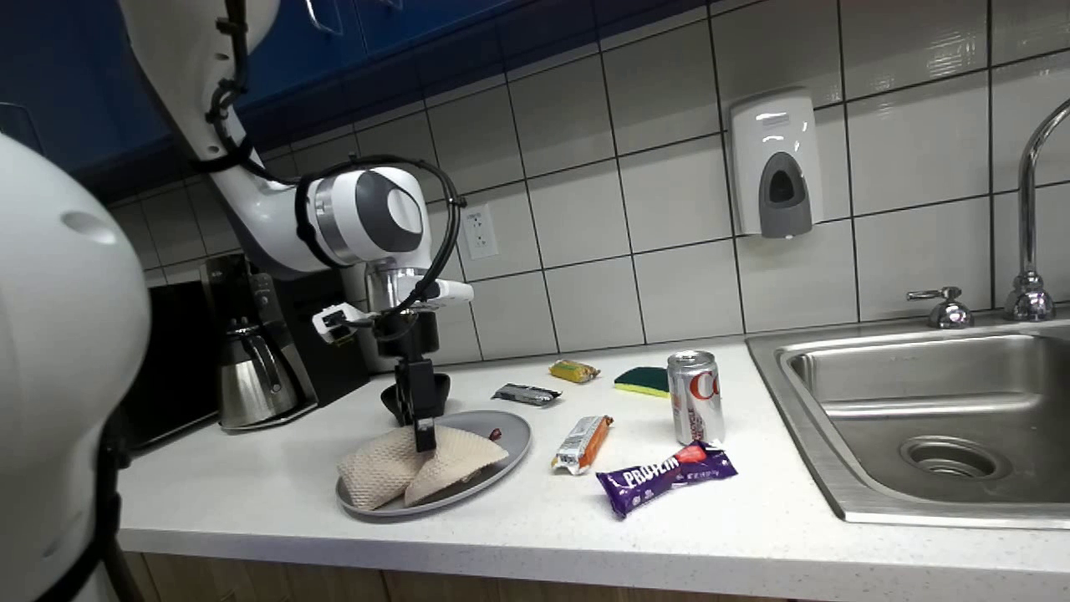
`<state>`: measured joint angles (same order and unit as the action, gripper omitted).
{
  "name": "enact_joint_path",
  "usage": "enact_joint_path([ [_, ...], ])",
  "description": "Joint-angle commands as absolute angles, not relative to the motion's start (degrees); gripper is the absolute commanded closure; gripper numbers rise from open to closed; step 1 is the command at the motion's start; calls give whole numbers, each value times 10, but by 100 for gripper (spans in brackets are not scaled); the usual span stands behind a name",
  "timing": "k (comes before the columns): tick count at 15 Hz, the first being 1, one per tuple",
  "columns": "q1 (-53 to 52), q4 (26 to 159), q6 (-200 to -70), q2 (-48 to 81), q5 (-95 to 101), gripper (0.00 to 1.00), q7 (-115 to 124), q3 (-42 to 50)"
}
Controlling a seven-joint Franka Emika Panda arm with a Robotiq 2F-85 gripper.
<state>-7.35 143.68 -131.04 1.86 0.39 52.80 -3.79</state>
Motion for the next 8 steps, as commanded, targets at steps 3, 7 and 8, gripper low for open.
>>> enact_joint_path([
  [3, -69, 1455, -1335, 21, 20, 0, 544, -41],
  [7, -71, 1464, -1352, 31, 20, 0, 544, -41],
  [8, -72, 1465, -1356, 32, 20, 0, 544, -41],
])
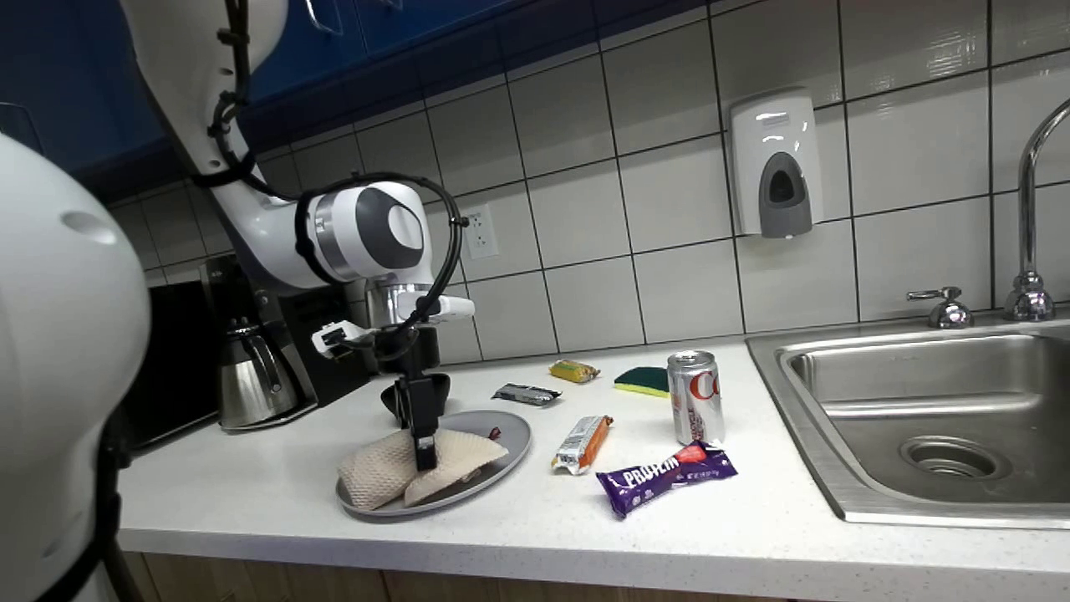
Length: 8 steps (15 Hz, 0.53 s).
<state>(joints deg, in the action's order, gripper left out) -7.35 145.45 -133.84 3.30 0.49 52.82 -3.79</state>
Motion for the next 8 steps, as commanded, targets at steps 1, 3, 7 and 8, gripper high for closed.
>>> enact_joint_path([
  [1, -72, 1466, -1358, 33, 20, 0, 544, -41],
  [3, -73, 1468, -1365, 32, 23, 25, 544, -40],
  [7, -73, 1468, -1375, 31, 27, 49, 545, -40],
  [8, -73, 1469, -1377, 32, 26, 58, 544, -40],
])
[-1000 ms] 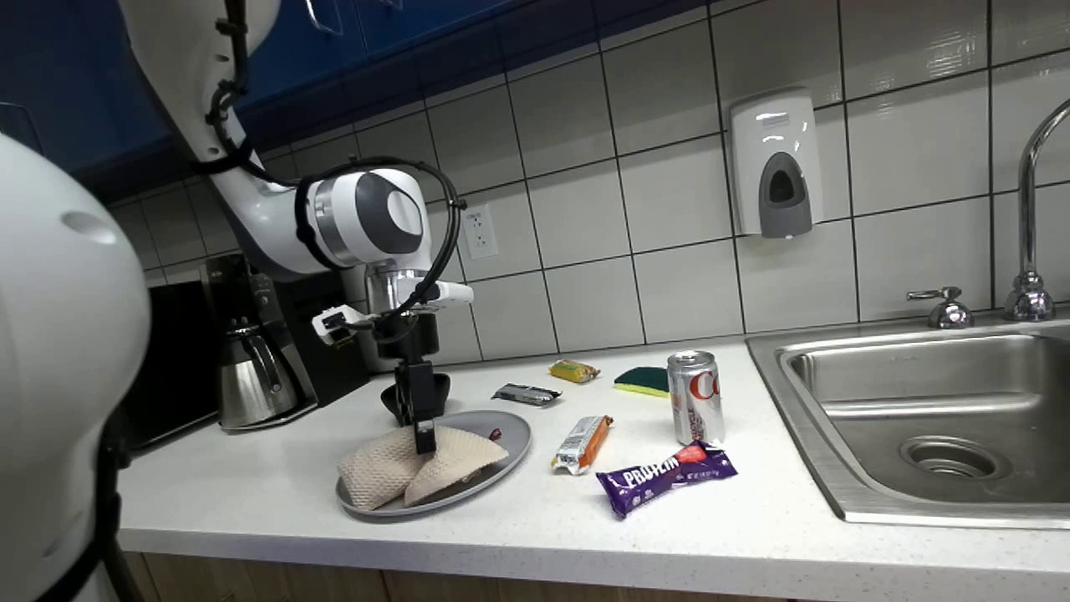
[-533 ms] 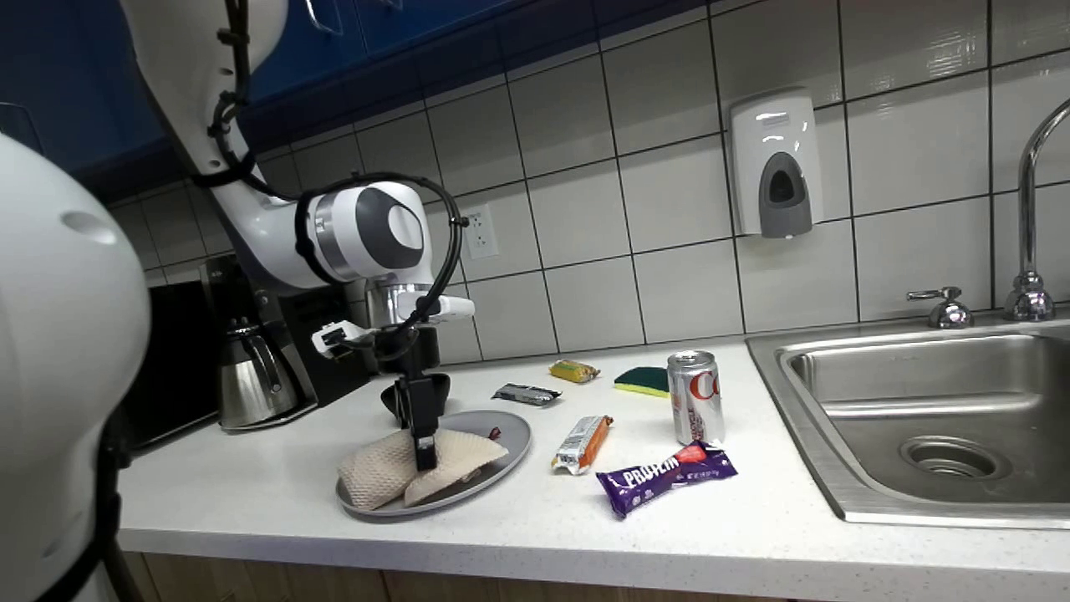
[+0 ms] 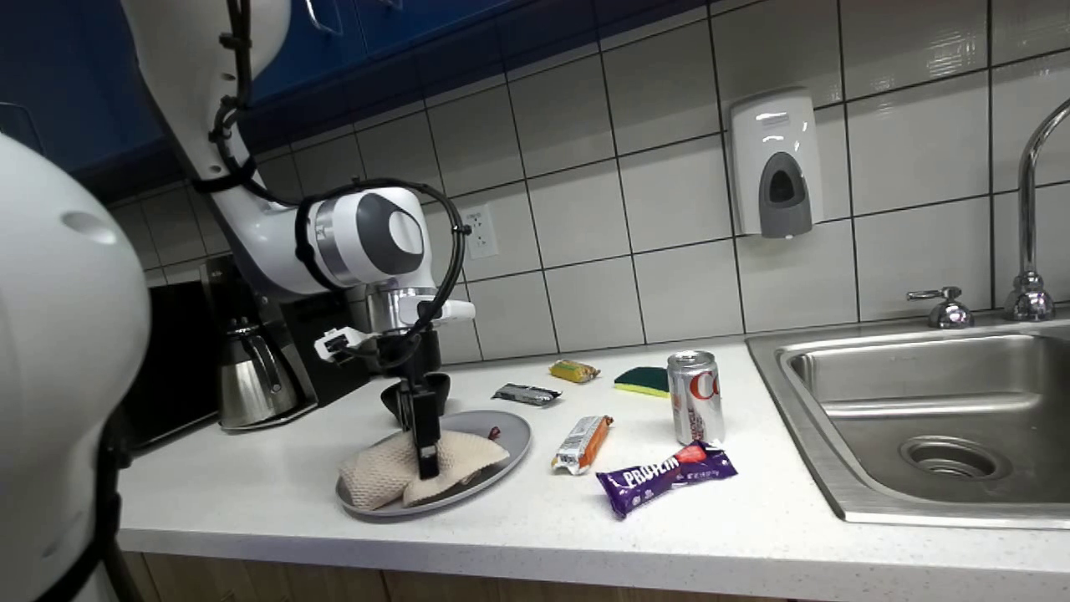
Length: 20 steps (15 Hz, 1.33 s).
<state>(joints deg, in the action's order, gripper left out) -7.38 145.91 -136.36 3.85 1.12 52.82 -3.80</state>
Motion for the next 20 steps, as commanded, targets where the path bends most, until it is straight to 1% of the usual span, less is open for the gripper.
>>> enact_joint_path([
  [1, -73, 1469, -1379, 32, 26, 65, 544, -40],
  [3, -73, 1469, -1382, 32, 24, 80, 543, -39],
  [5, -73, 1468, -1384, 32, 24, 97, 541, -40],
  [6, -73, 1467, -1384, 31, 22, 99, 539, -40],
  [8, -73, 1462, -1366, 28, 12, 100, 525, -42],
  [9, -73, 1460, -1358, 25, 8, 97, 518, -43],
  [20, -81, 1442, -1305, -50, -9, 97, 463, -68],
])
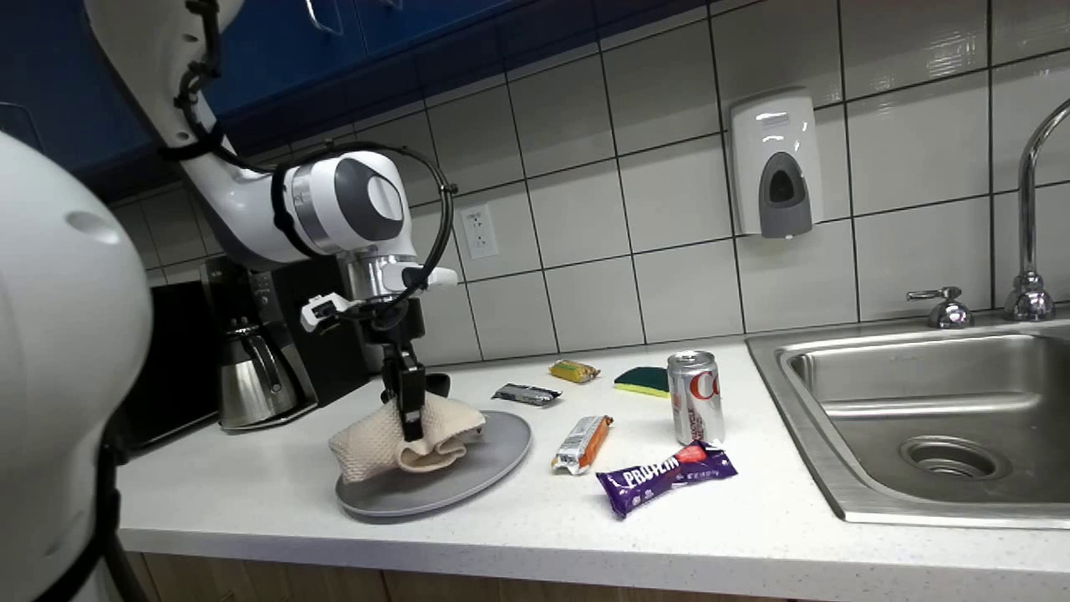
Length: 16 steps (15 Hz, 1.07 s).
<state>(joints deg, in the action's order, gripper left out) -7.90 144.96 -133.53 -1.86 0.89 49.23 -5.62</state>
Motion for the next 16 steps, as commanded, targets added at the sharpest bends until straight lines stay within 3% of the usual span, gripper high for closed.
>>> enact_joint_path([
  [1, -83, 1438, -1305, -53, -15, 97, 454, -72],
  [16, -139, 1342, -1305, -2, -80, 97, 314, -133],
])
